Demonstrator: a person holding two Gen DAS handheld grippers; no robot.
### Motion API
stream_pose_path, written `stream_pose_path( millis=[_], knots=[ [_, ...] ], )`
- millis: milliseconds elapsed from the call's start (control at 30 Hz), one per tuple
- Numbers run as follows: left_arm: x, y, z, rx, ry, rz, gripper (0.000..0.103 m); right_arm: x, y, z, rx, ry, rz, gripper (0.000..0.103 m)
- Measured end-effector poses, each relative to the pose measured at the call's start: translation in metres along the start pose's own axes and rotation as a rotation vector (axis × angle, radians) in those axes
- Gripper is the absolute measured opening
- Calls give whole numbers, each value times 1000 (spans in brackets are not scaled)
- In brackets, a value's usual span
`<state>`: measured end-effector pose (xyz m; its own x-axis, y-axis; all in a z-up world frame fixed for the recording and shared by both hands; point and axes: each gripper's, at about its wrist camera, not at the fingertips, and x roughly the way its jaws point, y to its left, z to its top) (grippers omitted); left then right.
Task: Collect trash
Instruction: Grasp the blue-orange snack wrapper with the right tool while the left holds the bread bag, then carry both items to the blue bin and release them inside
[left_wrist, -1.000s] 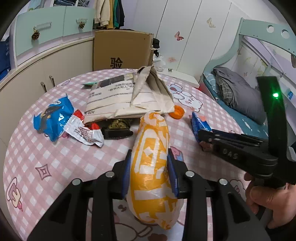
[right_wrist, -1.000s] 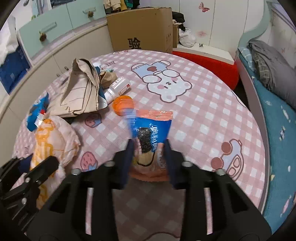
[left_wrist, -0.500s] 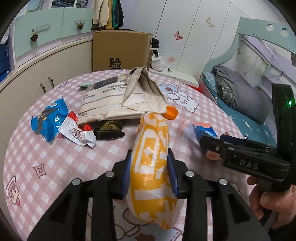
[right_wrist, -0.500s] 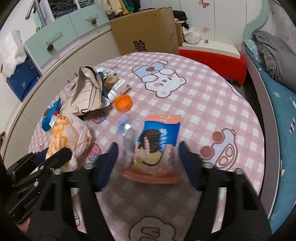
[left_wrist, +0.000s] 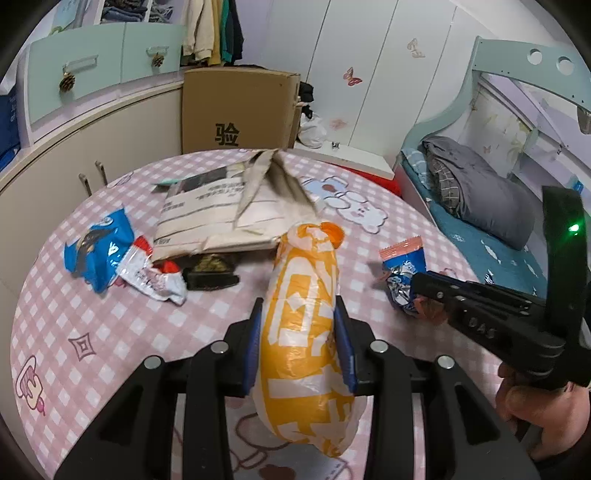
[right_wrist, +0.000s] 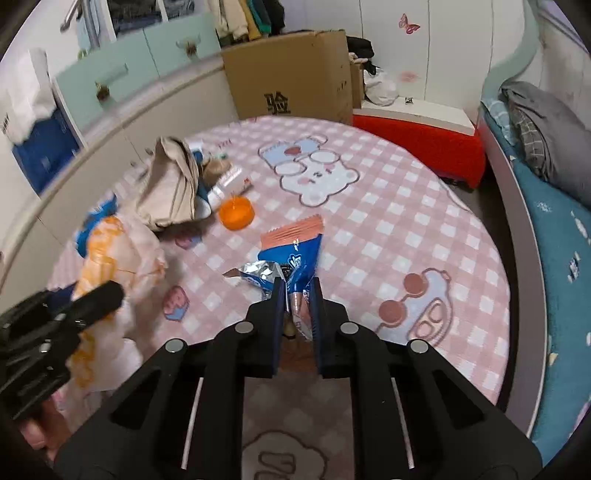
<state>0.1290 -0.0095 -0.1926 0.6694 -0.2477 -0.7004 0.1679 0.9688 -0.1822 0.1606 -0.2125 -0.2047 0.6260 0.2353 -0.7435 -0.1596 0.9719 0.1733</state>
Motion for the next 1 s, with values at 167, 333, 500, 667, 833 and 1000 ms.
stream_pose_path(
  millis=[167, 333, 500, 667, 833, 1000],
  knots=[
    [-1, -16, 4, 24, -7, -15, 35, -15, -19, 0, 41, -19, 37, 14],
    [-5, -34, 10, 46, -16, -25, 35, -34, -41, 0, 105, -61, 86, 14],
    [-6, -61, 22, 80, -31, -62, 35, -64, -69, 0, 161, -130, 102, 14],
    [0, -104, 32, 126, -25, -129, 35, -99, -112, -4, 227, -205, 68, 14],
    [15, -168, 36, 198, -3, -214, 35, -127, -170, -22, 318, -255, -11, 14],
    [56, -245, 22, 262, 80, -294, 35, -133, -250, -67, 476, -234, -102, 14]
  ],
)
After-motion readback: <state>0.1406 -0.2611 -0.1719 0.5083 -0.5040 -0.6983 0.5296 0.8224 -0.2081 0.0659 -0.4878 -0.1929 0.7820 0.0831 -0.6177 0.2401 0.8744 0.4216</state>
